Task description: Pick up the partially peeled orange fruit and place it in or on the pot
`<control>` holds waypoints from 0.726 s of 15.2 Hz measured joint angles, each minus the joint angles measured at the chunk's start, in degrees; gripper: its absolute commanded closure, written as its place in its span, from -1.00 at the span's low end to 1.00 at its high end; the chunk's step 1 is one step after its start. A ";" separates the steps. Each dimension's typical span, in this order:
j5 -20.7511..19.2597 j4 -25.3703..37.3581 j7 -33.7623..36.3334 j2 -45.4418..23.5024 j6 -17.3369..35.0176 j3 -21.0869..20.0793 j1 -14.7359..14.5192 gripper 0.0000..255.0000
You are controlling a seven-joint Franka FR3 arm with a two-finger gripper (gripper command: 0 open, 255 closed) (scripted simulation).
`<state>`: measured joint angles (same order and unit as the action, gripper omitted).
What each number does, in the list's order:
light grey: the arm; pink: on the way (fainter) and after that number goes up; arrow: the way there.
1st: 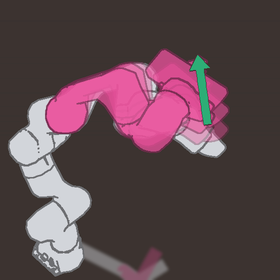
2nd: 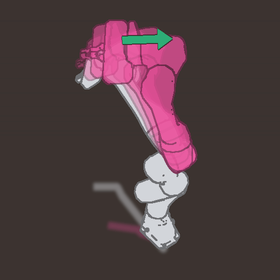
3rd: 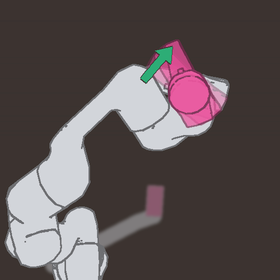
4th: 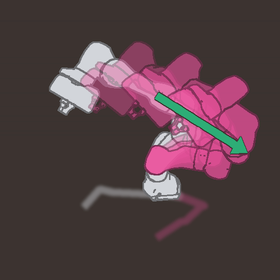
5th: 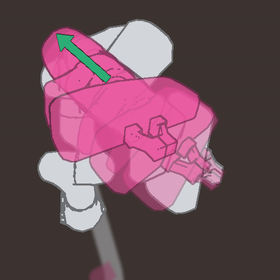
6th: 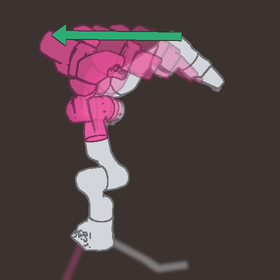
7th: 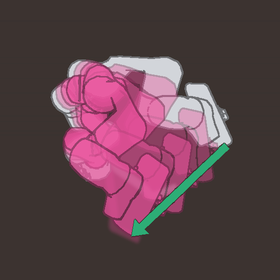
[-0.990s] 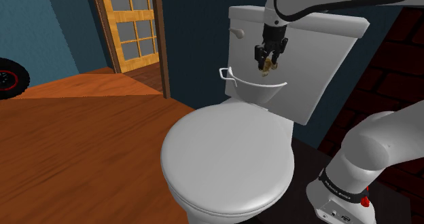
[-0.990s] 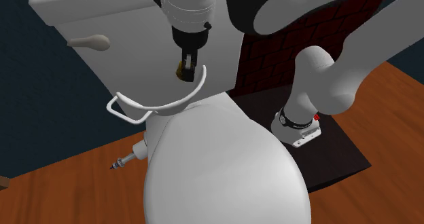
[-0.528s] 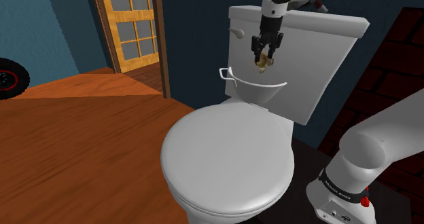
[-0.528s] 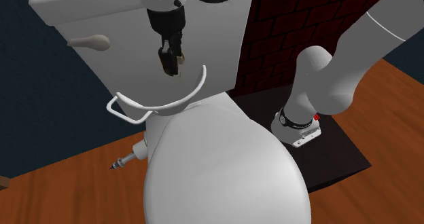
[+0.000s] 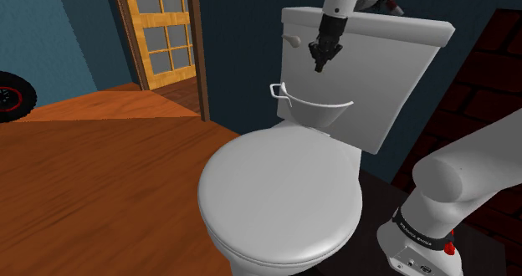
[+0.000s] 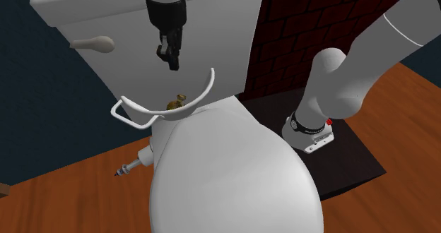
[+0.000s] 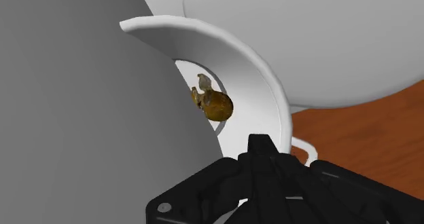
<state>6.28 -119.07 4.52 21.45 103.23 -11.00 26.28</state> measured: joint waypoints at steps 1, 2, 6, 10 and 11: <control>0.10 -0.02 -0.01 -0.10 -0.11 -0.08 -0.06 -1.00; -0.32 0.55 2.37 -0.77 0.08 -0.84 0.35 -1.00; -4.68 5.13 23.60 -5.96 -0.07 -5.75 3.67 -1.00; -6.35 7.16 41.22 -8.64 3.21 -8.71 5.91 -1.00; -6.35 7.15 40.60 -8.64 3.09 -8.65 5.85 -1.00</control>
<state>-0.07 -111.92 45.12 12.81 106.31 -19.65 32.13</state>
